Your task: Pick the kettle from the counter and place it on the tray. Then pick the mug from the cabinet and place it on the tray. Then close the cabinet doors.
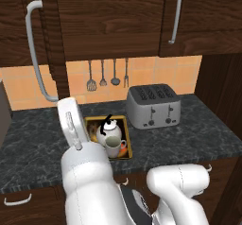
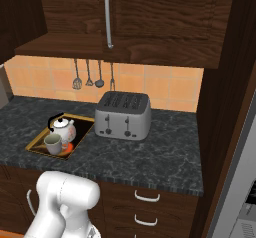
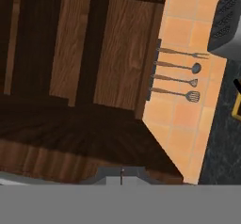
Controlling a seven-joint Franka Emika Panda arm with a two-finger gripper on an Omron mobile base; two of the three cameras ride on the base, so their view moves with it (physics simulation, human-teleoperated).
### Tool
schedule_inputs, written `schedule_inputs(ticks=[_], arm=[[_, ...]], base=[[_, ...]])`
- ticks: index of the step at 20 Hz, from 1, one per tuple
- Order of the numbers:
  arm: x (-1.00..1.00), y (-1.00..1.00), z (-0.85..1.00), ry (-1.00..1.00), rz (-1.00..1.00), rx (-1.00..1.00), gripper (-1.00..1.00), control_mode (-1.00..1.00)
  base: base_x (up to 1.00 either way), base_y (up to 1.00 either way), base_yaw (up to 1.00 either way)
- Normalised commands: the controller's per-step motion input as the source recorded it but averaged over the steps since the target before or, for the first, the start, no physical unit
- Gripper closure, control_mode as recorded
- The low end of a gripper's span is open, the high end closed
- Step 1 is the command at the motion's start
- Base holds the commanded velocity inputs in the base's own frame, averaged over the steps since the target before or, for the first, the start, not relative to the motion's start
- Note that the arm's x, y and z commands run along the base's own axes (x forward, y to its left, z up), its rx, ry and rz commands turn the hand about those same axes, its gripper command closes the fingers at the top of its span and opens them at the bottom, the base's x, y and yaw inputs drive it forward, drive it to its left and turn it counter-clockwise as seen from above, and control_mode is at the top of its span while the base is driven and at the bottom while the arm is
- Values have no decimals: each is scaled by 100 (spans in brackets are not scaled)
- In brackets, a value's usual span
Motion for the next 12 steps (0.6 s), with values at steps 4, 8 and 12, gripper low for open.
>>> schedule_inputs(ticks=[4, 8, 12], arm=[[3, 50, -15, 0, -8, -14, 100, -100], [16, 73, -25, 0, -8, -11, 100, -100], [71, 75, -8, -1, -16, -6, 100, -100]], base=[[0, 0, 0], [0, 0, 0], [0, 0, 0]])
